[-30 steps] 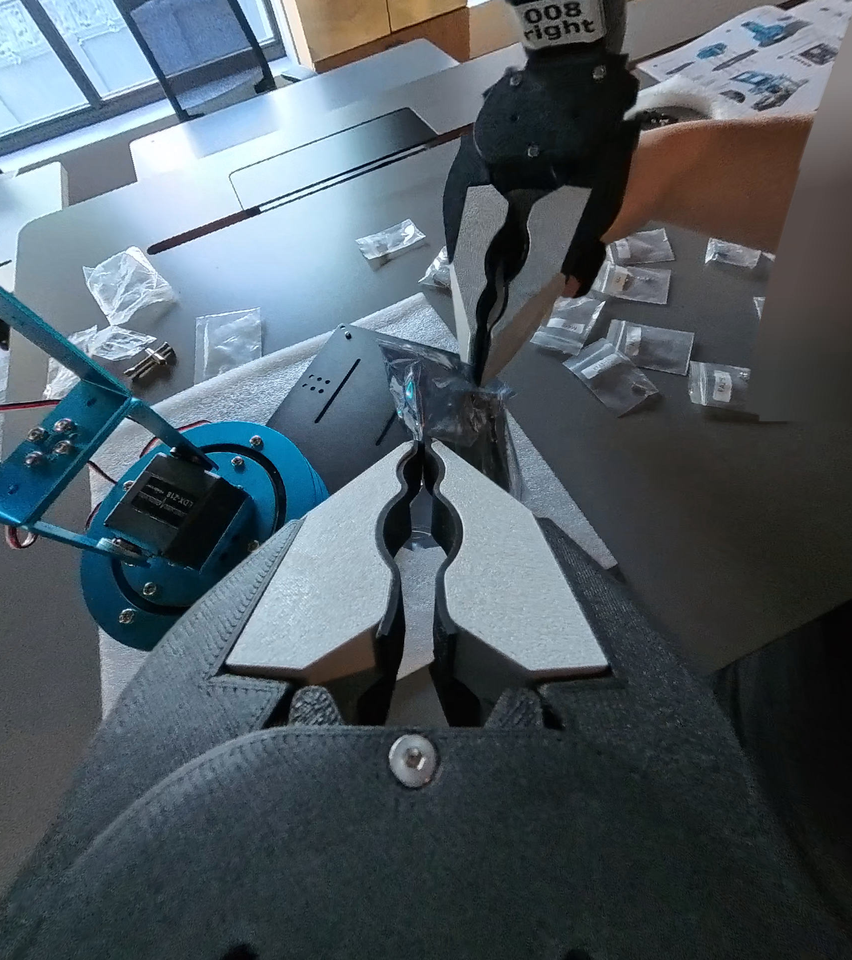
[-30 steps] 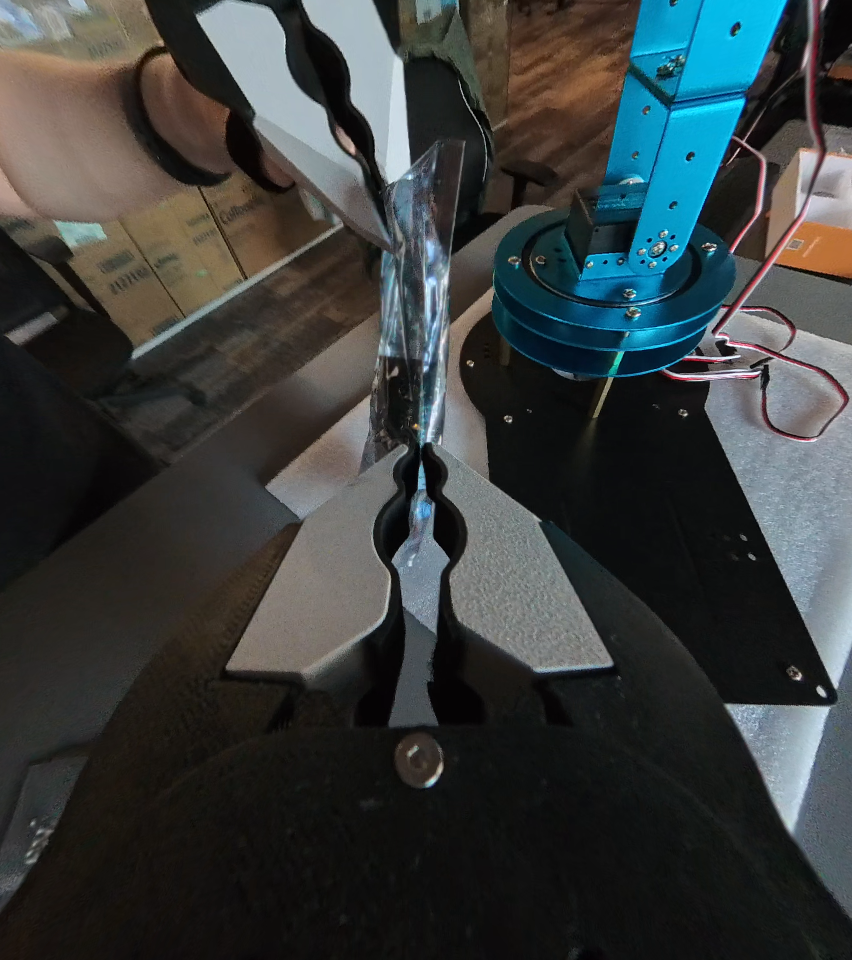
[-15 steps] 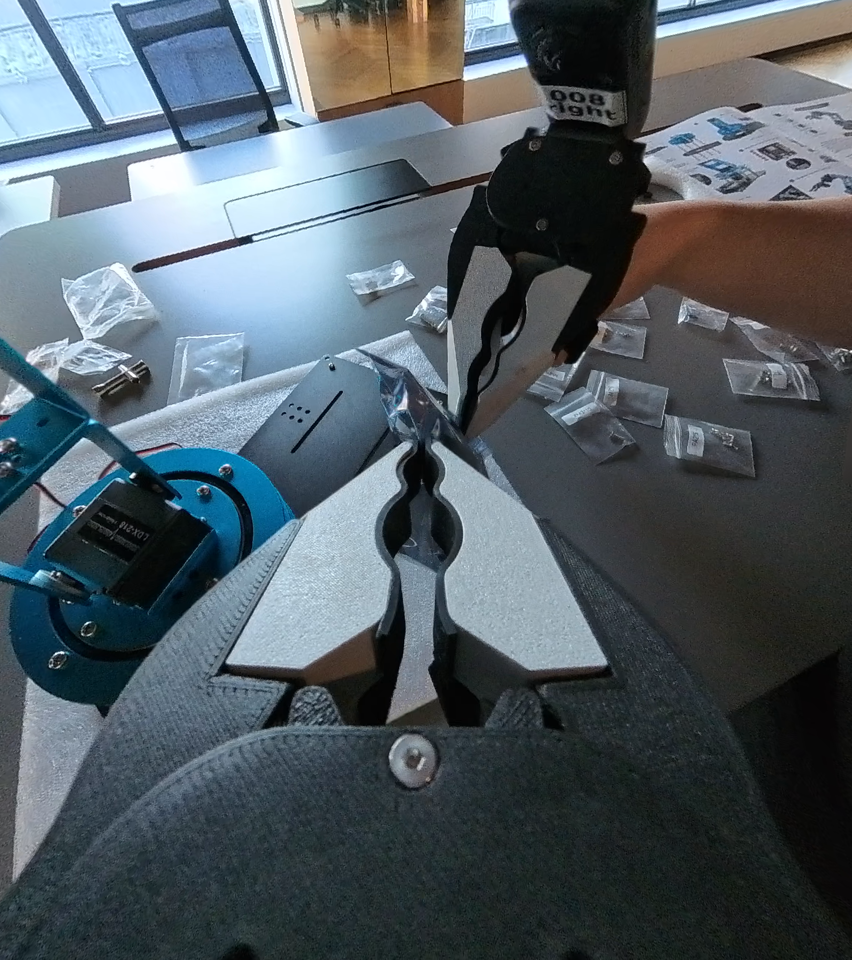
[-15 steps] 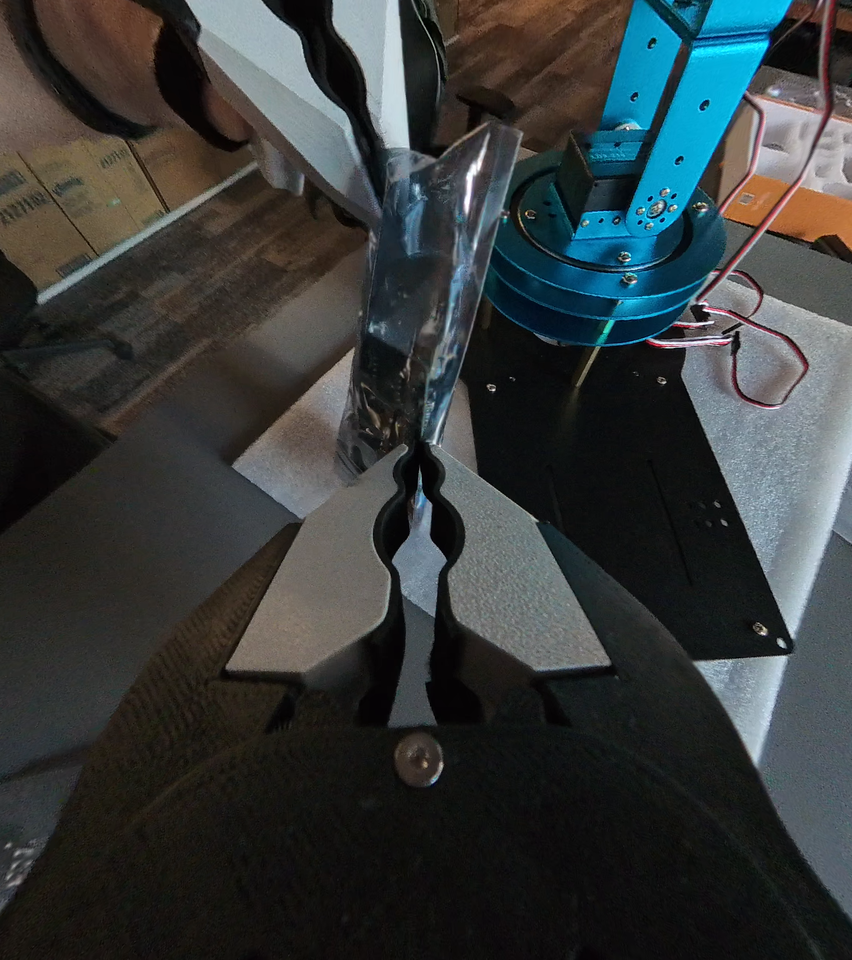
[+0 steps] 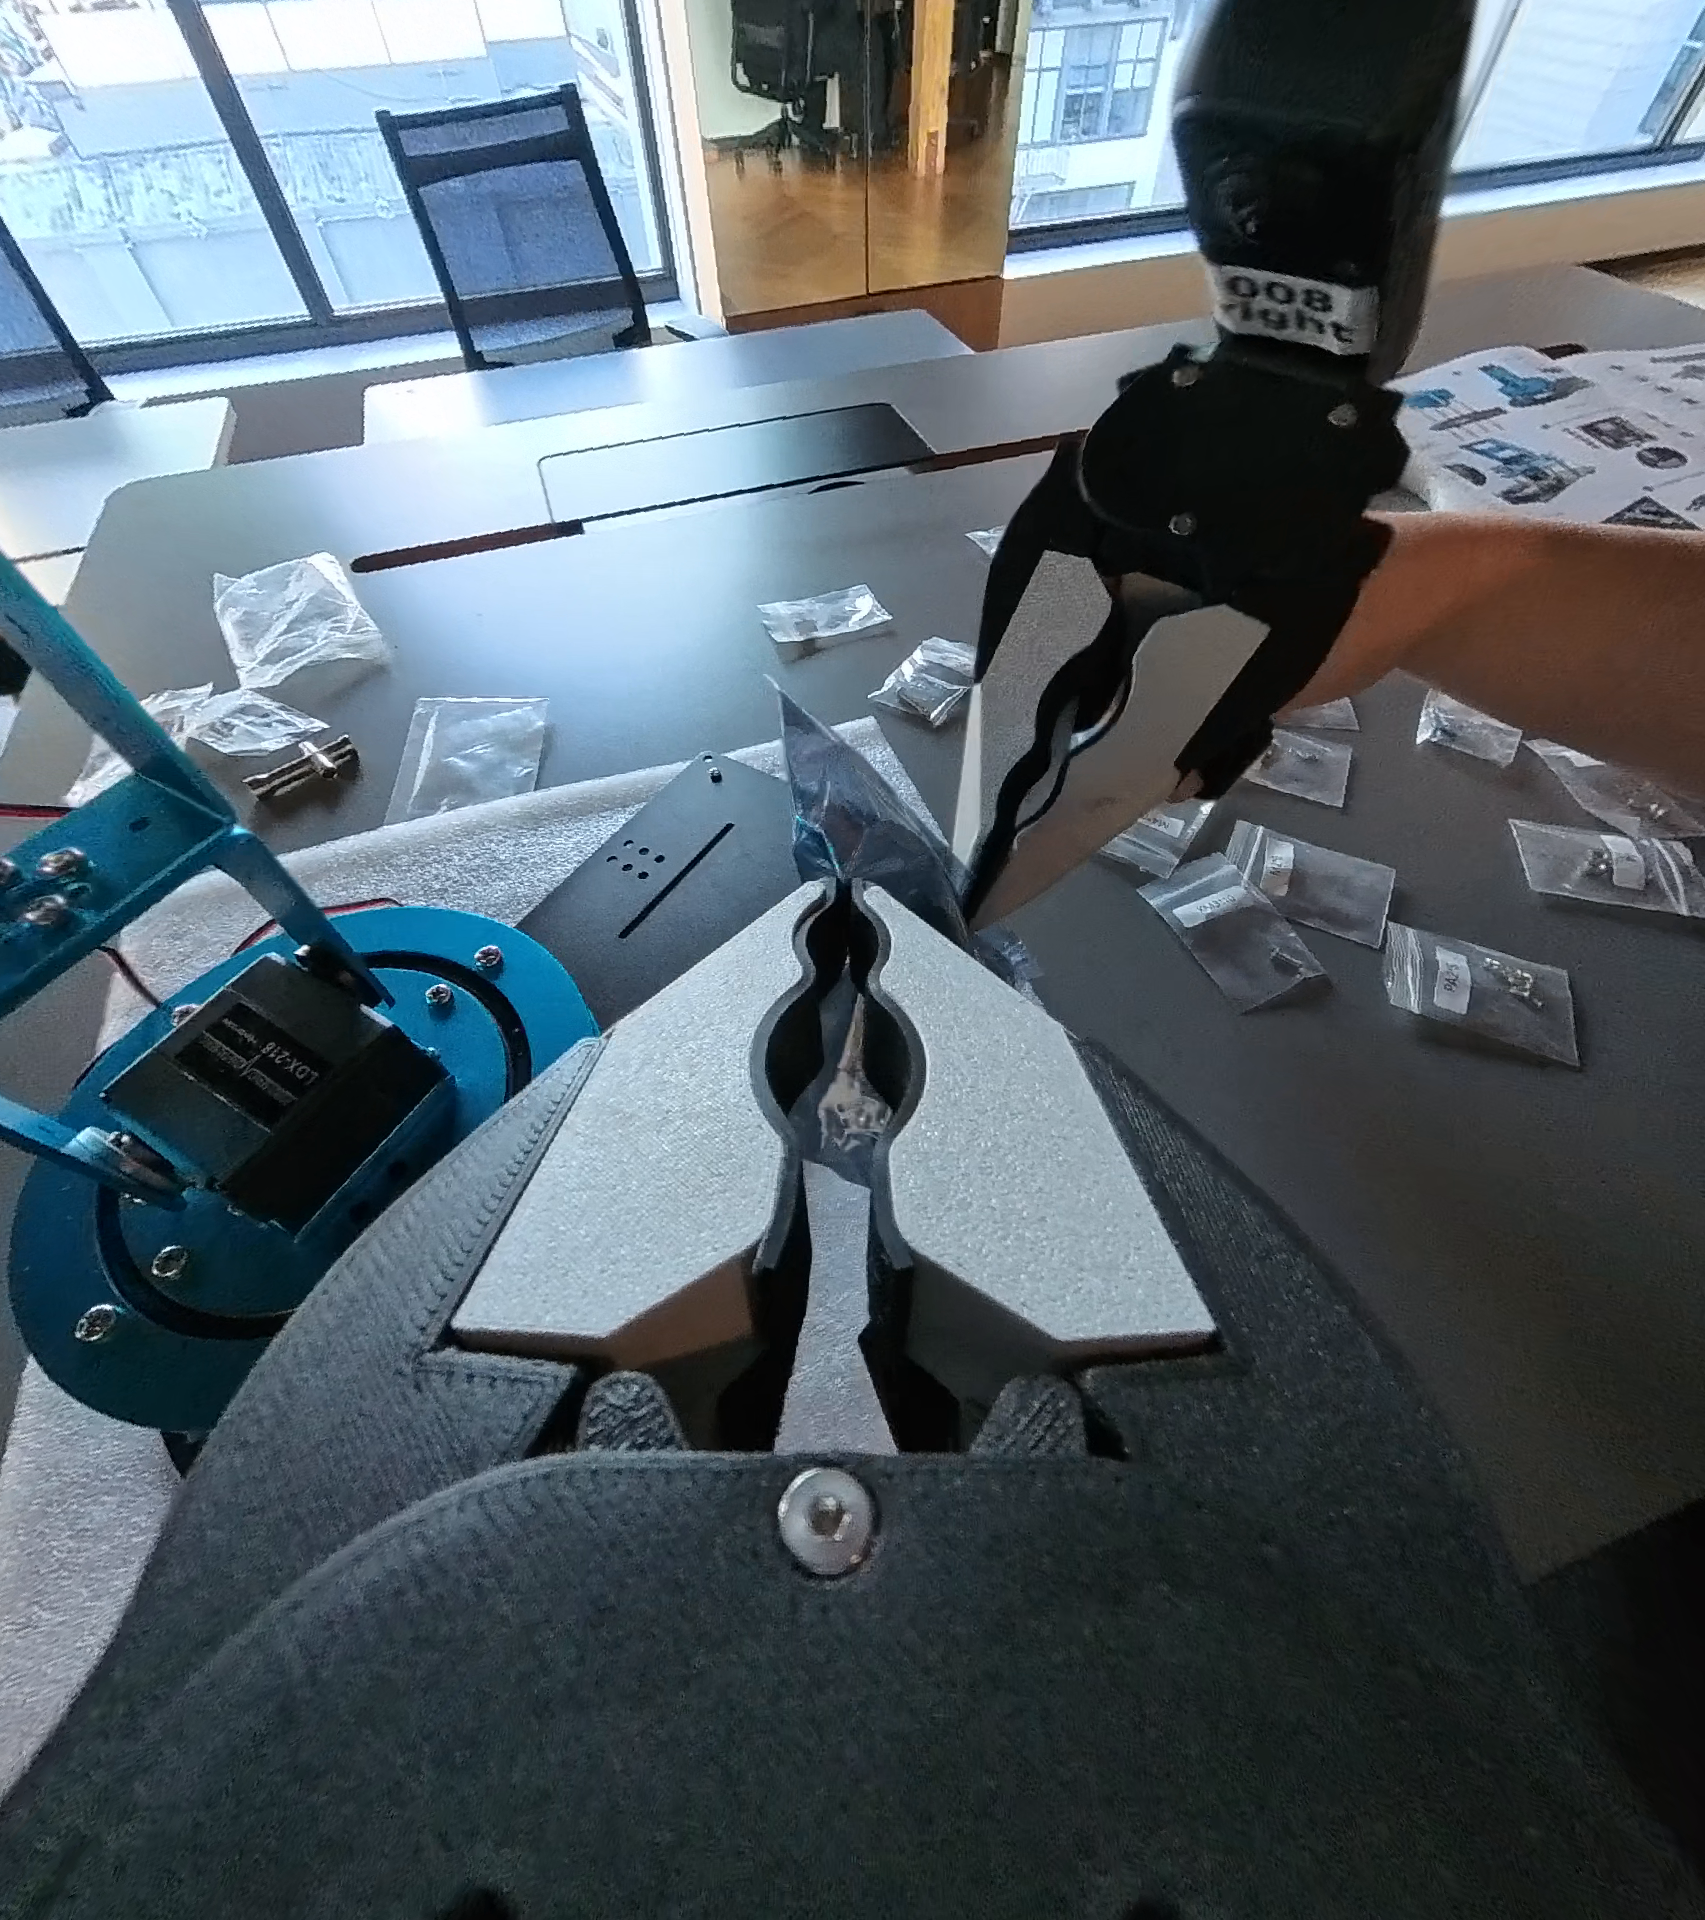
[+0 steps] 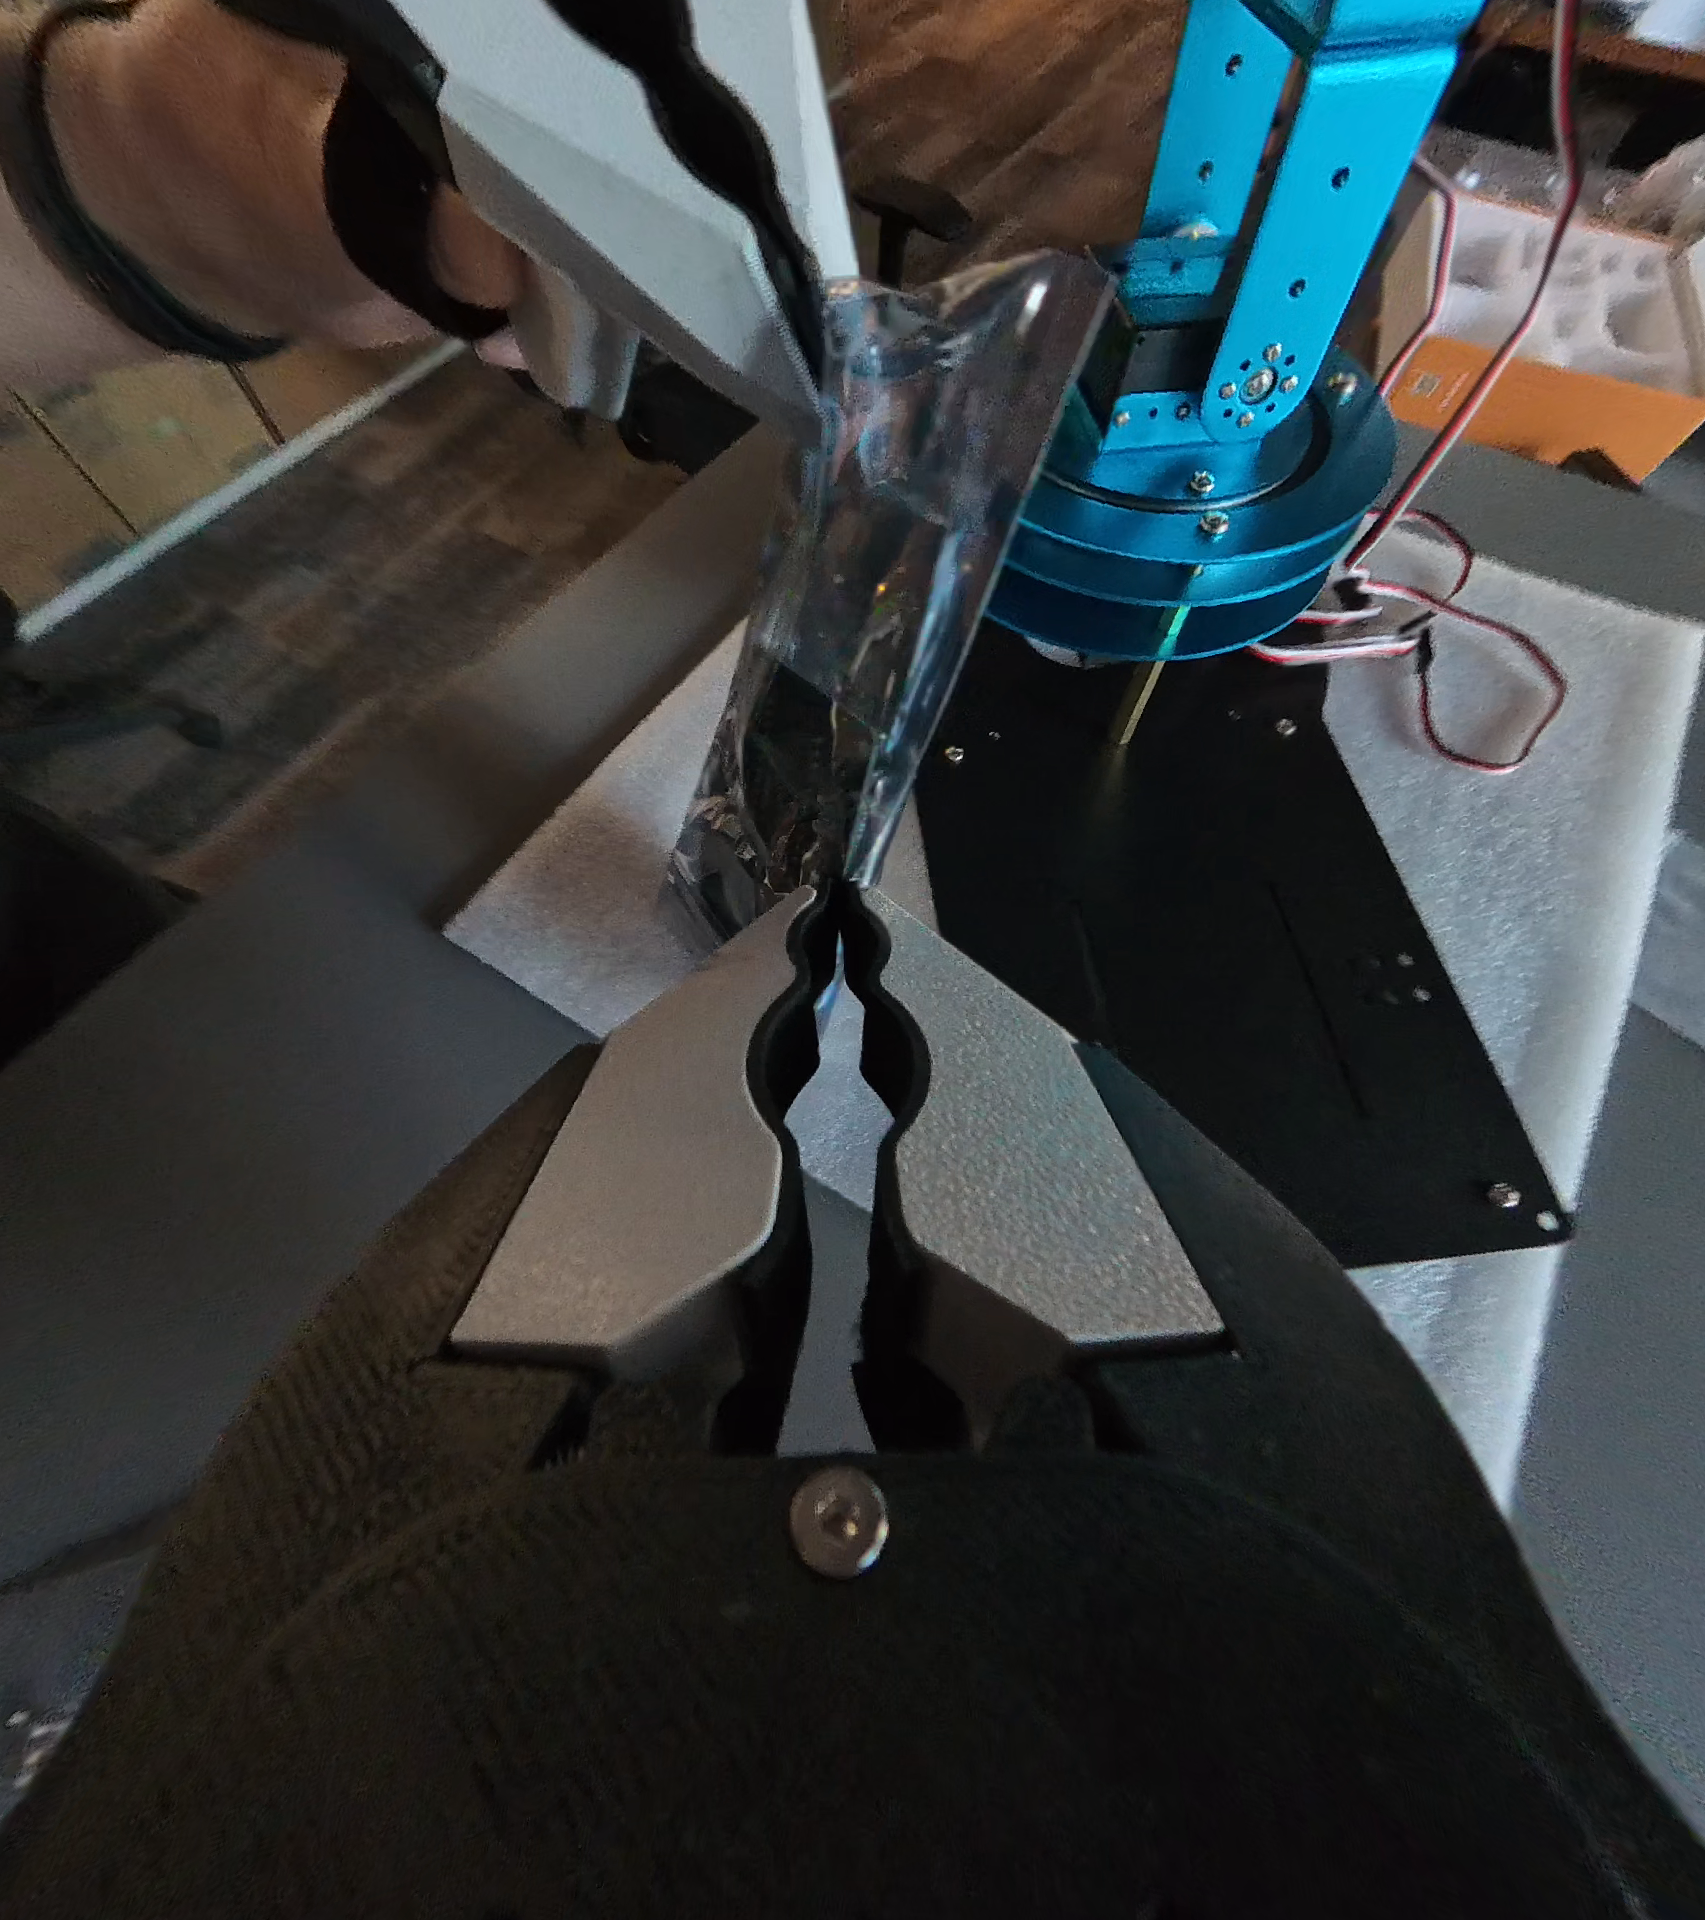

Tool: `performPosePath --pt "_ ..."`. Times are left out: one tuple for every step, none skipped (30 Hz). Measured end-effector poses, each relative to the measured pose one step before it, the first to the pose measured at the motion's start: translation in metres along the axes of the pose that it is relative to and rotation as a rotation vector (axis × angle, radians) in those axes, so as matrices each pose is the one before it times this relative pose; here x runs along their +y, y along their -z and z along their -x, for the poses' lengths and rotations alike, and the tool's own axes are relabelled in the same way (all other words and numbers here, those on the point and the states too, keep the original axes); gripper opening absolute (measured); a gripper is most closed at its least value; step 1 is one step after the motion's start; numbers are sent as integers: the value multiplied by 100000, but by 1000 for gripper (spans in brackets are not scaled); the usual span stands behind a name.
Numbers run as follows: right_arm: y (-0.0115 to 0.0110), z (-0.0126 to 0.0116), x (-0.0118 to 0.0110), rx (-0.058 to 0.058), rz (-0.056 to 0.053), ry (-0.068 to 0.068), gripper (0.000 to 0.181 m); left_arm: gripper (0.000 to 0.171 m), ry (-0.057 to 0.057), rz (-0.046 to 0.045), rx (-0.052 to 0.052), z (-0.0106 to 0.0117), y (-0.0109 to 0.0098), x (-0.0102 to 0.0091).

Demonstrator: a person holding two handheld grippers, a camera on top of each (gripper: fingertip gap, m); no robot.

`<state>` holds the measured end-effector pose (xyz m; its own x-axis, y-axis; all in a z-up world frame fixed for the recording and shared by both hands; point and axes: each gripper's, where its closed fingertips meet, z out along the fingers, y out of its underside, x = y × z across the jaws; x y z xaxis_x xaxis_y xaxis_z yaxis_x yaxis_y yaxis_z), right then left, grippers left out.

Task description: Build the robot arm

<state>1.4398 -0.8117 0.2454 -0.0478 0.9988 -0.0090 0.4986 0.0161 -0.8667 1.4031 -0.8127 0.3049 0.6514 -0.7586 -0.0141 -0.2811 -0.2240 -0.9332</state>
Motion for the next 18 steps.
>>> performPosePath --pt "55 -16 19 -1521 -1115 -3641 0 0 345 193 297 135 62 81" --pt "103 -67 -122 -919 -2298 -2523 0 0 -168 -406 -814 249 95 24" --pt "73 -178 207 182 -685 -1496 1 0 -532 -768 67 79 84 -1" --pt "27 -321 646 1289 1939 -571 1 0 -33 -455 1195 -97 76 10" --pt "-32 -213 775 1022 2728 432 1 0 383 273 73 50 55 106" --pt "-38 123 365 -427 486 1204 0 0 94 190 -173 48 48 83" --pt "38 108 -78 -179 -1792 248 0 0 116 -268 98 -23 57 23" --pt "34 55 78 -549 -32 -857 0 0 185 -251 -15 -25 44 20" --pt "-17 5 175 -722 980 -1016 0 0 130 -185 -305 21 39 14" --pt "-73 -39 215 -388 1085 -297 0 0 21 -233 -222 4 18 12" --pt "-77 -22 37 -206 170 190 0 0 -7 -146 -389 25 -16 30" --pt "-72 82 12 -633 334 29 0 0 52 -353 -512 50 -3 11" --pt "-73 -66 47 340 984 -234 0 0 150 -416 -250 23 -33 -6" --pt "-39 -39 48 510 1297 377 0 0 32 -559 -216 -8 -54 -20" --pt "-24 -71 36 1023 1510 1268 0 0 -191 -499 -442 12 -75 -32" --pt "-77 -134 53 1909 1837 1757 0 0 -439 -411 -425 -15 -70 -21" --pt "-88 -84 81 1798 2096 1950 0 0 -508 -218 -301 -40 -94 -17" --pt "-33 -60 22 1464 1872 1736 0 0 -478 -551 58 -100 -94 -67"
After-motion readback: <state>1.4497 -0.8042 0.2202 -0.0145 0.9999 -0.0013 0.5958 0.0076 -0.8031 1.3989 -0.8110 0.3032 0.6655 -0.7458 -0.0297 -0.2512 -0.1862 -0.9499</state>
